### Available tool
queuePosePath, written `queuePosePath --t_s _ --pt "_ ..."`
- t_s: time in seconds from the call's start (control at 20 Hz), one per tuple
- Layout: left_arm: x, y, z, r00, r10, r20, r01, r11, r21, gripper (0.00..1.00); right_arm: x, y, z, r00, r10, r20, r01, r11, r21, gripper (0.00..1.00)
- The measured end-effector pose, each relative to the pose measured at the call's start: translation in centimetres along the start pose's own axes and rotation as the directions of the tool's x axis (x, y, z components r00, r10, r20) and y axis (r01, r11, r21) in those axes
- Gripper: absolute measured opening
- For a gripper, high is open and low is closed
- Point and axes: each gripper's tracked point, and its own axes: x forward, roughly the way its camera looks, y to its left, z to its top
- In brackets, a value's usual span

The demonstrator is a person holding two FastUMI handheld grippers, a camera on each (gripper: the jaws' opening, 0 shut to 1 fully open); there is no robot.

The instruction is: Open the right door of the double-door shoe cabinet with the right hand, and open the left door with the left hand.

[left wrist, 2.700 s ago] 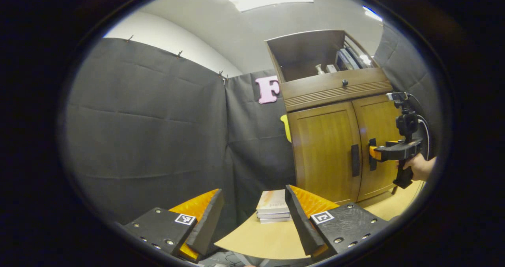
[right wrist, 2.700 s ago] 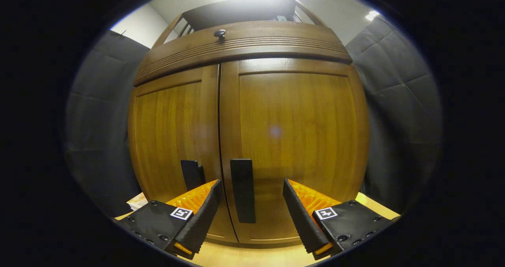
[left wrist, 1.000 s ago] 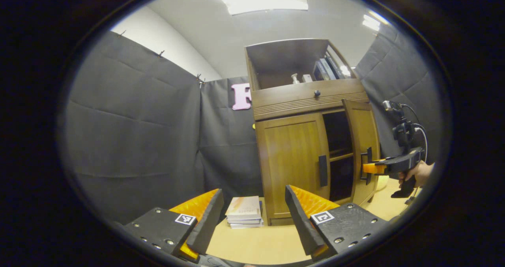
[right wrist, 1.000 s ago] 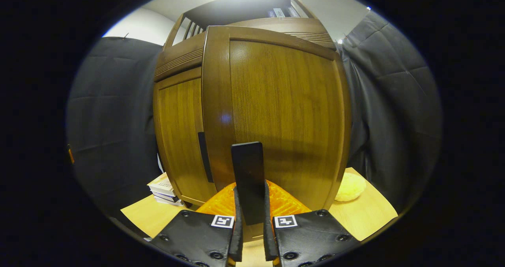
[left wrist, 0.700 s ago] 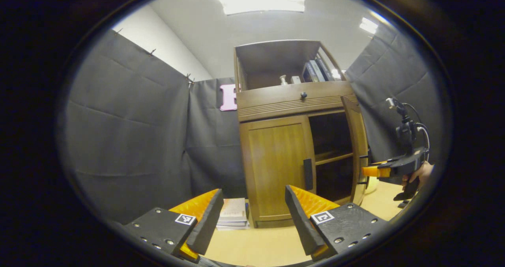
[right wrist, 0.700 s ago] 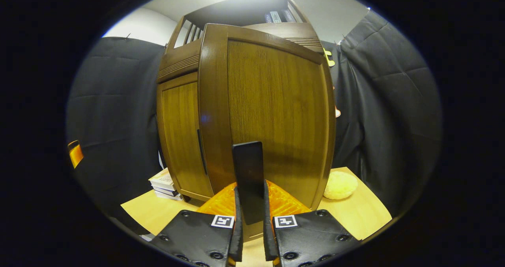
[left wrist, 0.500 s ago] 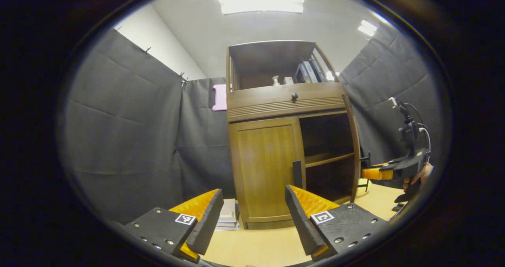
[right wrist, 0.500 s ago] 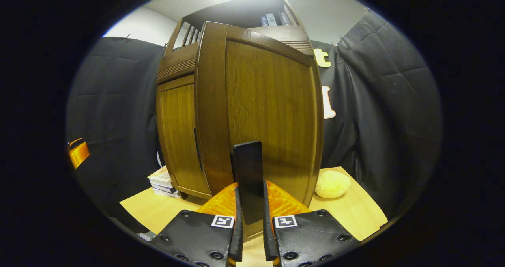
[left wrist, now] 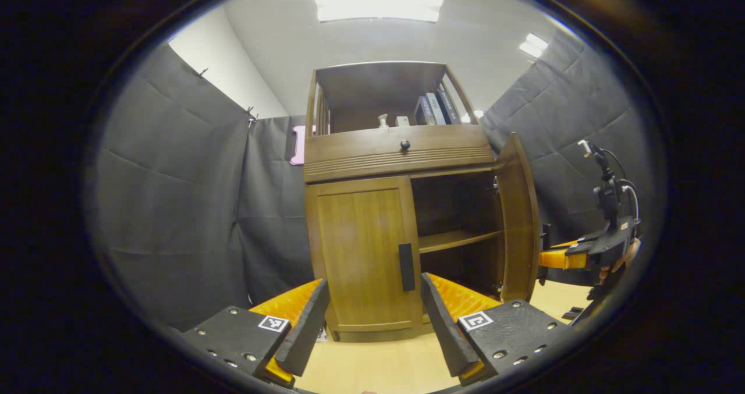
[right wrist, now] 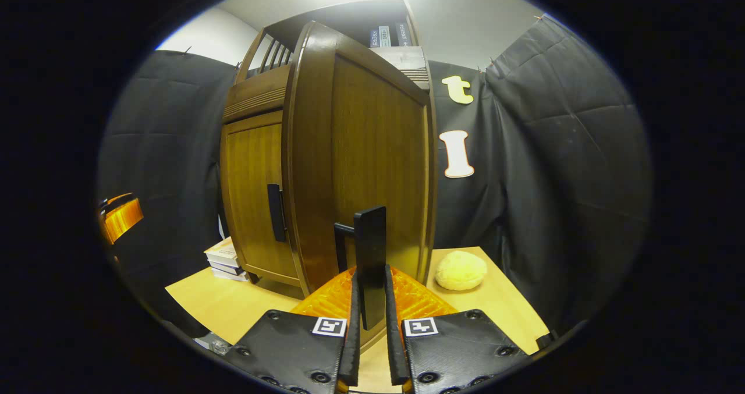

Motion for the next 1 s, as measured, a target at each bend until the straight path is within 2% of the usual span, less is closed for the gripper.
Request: queuePosePath --t_s 0.3,0.35,0.4,0.45,0.5,0.6,0.65,0.85,1.0 --pt "0.6 -2.4 0.1 0.999 -0.044 -0.01 0.044 0.999 -0.003 0.92 -1.2 -4.3 -0.4 0.997 -0.076 -0.008 0.076 0.997 0.013 0.19" --pt "0.7 -2.7 0.0 0.999 -0.052 -0.013 0.052 0.999 -0.002 0.92 -1.3 -5.1 -0.4 0.996 -0.093 -0.008 0.093 0.996 0.014 0.26" --pt "1.0 -3.0 0.0 0.998 -0.061 -0.013 0.061 0.998 -0.005 0.92 -1.8 -5.6 -0.4 0.994 -0.112 -0.005 0.113 0.994 0.017 0.22" --pt "1.3 -3.4 0.0 0.998 -0.069 -0.016 0.068 0.998 -0.01 0.92 -1.9 -6.3 -0.5 0.992 -0.128 -0.005 0.128 0.992 0.016 0.26" --pt "1.5 -3.9 -0.3 0.997 -0.077 -0.021 0.077 0.997 -0.015 0.92 -2.1 -6.8 -0.5 0.99 -0.138 -0.003 0.138 0.99 0.022 0.06" --pt "2.1 -4.6 -0.4 0.995 -0.093 -0.026 0.092 0.996 -0.021 0.92 -2.7 -7.8 -0.3 0.987 -0.16 0.001 0.16 0.986 0.034 0.06" --pt "2.6 -4.7 -0.4 0.995 -0.096 -0.024 0.095 0.995 -0.018 0.92 -3.0 -8.5 -0.2 0.984 -0.18 0.004 0.18 0.983 0.034 0.16" --pt "5.7 -4.6 -0.5 0.995 -0.099 -0.007 0.099 0.995 -0.019 0.92 -5.5 -11.1 0.1 0.963 -0.269 0.018 0.268 0.962 0.057 0.16" --pt "8.5 -3.8 -1.1 0.997 -0.079 -0.009 0.078 0.996 -0.034 0.92 -8.0 -11.5 -0.2 0.959 -0.282 0.016 0.28 0.957 0.072 0.16"
